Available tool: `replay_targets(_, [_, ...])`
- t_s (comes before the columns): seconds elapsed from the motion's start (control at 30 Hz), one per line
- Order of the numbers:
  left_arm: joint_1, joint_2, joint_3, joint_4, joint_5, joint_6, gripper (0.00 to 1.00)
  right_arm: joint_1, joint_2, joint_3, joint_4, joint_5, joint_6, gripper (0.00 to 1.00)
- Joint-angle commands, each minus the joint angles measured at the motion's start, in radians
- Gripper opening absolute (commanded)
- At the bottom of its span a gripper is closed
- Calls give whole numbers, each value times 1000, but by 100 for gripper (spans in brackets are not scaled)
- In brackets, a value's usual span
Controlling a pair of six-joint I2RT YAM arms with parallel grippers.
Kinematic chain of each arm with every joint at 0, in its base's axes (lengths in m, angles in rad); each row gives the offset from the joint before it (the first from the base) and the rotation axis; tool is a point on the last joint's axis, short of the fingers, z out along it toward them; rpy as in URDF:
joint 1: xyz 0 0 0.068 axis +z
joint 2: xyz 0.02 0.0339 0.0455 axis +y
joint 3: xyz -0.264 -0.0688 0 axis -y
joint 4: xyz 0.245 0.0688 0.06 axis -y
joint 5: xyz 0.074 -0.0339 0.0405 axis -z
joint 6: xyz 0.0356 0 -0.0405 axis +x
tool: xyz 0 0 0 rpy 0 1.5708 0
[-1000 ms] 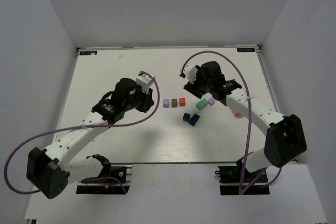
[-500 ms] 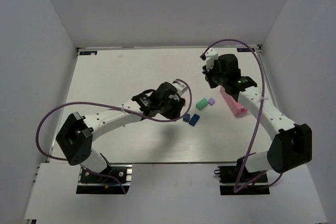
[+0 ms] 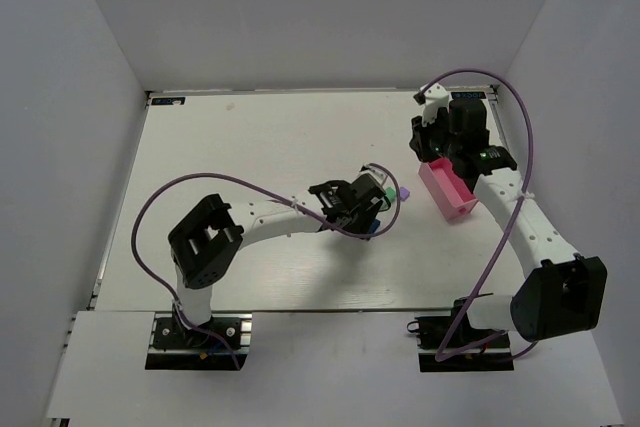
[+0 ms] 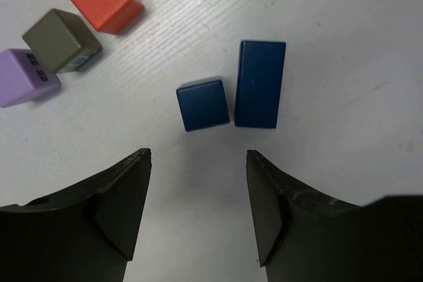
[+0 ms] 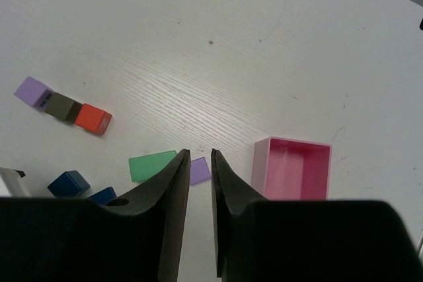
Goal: Build the wood block tower
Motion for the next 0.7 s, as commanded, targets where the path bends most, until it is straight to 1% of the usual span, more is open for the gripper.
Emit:
replay_targets(0.0, [-3, -9, 72, 0, -74, -20, 70, -18, -31, -1, 2, -50, 22, 25])
replay_targets(0.27, [-3, 100, 145, -9, -87, -46, 70, -33, -51, -11, 11, -73, 20, 25])
replay_targets(0.33, [-3, 122, 168, -32, -119, -63, 70, -38, -55, -15, 12, -75, 20, 25])
replay_targets(0.47, [-3, 122, 177, -43, -142, -100, 70, -41, -62, -20, 20, -83, 20, 25])
replay_targets(0.67, [-3, 140, 188, -52, -163, -100, 69, -45, -63, -23, 18, -86, 22, 25])
